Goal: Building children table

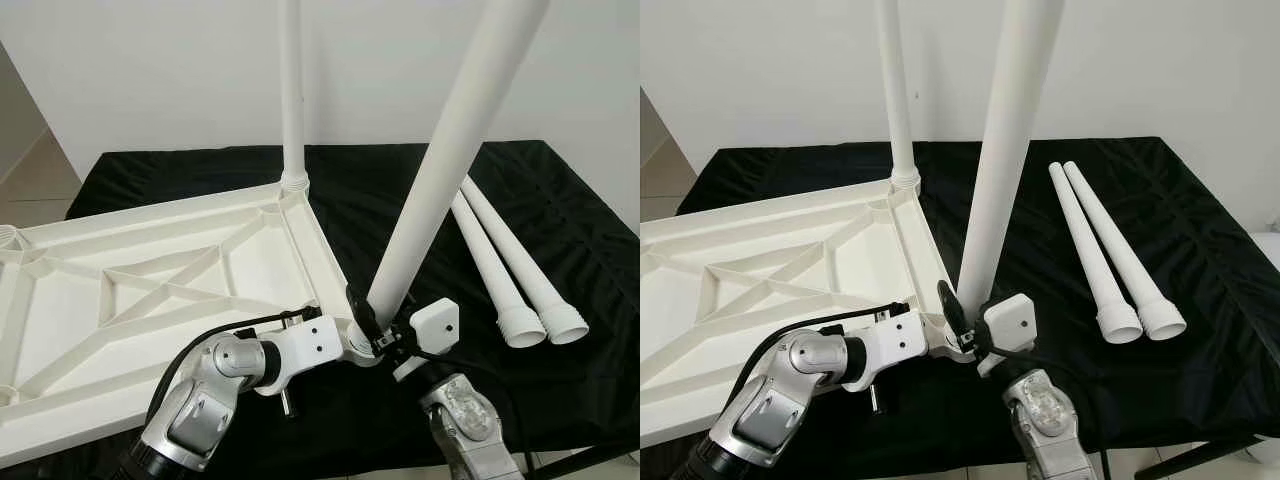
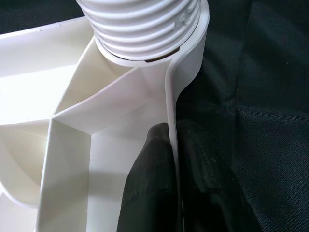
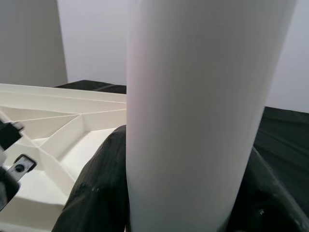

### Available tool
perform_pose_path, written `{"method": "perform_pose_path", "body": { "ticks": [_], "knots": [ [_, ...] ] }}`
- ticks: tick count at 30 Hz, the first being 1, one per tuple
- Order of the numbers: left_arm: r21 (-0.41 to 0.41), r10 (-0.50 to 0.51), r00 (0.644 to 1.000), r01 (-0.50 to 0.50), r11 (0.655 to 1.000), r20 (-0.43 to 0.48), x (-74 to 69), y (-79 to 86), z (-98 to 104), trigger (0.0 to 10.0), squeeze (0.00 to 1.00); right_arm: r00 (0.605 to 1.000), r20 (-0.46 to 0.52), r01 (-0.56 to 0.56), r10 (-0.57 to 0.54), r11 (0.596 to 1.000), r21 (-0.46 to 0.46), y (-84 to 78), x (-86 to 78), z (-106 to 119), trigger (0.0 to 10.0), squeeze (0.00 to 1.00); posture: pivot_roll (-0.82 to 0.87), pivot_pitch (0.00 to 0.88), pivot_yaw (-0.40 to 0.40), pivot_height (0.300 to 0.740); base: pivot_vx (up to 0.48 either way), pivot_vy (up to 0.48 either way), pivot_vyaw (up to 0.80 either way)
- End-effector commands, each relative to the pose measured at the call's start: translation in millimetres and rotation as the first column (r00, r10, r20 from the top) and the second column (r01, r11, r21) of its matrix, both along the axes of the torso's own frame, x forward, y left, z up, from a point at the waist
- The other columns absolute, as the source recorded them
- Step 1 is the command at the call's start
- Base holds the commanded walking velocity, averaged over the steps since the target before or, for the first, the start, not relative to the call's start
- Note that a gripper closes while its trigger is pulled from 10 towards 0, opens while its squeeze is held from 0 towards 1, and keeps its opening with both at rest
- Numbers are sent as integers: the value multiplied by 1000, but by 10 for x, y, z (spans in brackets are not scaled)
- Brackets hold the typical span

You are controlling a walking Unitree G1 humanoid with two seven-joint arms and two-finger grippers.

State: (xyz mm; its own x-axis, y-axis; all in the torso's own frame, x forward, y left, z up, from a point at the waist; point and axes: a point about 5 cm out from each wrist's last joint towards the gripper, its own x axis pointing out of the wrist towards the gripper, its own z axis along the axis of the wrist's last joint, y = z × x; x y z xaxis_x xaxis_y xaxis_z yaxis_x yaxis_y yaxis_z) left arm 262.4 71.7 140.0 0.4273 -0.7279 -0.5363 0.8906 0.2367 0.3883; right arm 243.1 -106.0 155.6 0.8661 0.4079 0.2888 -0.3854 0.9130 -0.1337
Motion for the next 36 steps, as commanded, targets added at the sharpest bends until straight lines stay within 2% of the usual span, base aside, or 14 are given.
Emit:
{"method": "perform_pose_path", "body": {
  "ticks": [1, 5, 11, 20, 36],
  "knots": [
    [19, 144, 989, -145, 989, 39, 35, 124, -110, 10000, 0, 983, -119, 133, -139, 989, -60, -183, 32, -238, 10000, 0, -134, 138, 47, 740, 0, 0, 0],
    [19, 150, 988, -150, 988, 39, 32, 135, -106, 10000, 0, 983, -114, 137, -142, 989, -51, -116, 30, -220, 10000, 0, -126, 141, 45, 740, 0, 0, 0],
    [19, 156, 987, -157, 987, 40, 34, 143, -98, 10000, 0, 978, -108, 176, -180, 983, -47, -107, 31, -207, 10000, 0, -122, 143, 43, 740, 0, 0, 0],
    [17, 159, 986, -160, 987, 44, 40, 142, -87, 10000, 0, 948, -86, 303, -307, 951, -59, -164, -14, -204, 10000, 0, -124, 141, 43, 740, 0, 0, 0],
    [14, 157, 987, -158, 987, 45, 38, 132, -87, 10000, 0, 934, -60, 349, -353, 935, -62, -199, -69, -193, 10000, 0, -131, 135, 41, 740, 0, 0, 0]
  ]
}}
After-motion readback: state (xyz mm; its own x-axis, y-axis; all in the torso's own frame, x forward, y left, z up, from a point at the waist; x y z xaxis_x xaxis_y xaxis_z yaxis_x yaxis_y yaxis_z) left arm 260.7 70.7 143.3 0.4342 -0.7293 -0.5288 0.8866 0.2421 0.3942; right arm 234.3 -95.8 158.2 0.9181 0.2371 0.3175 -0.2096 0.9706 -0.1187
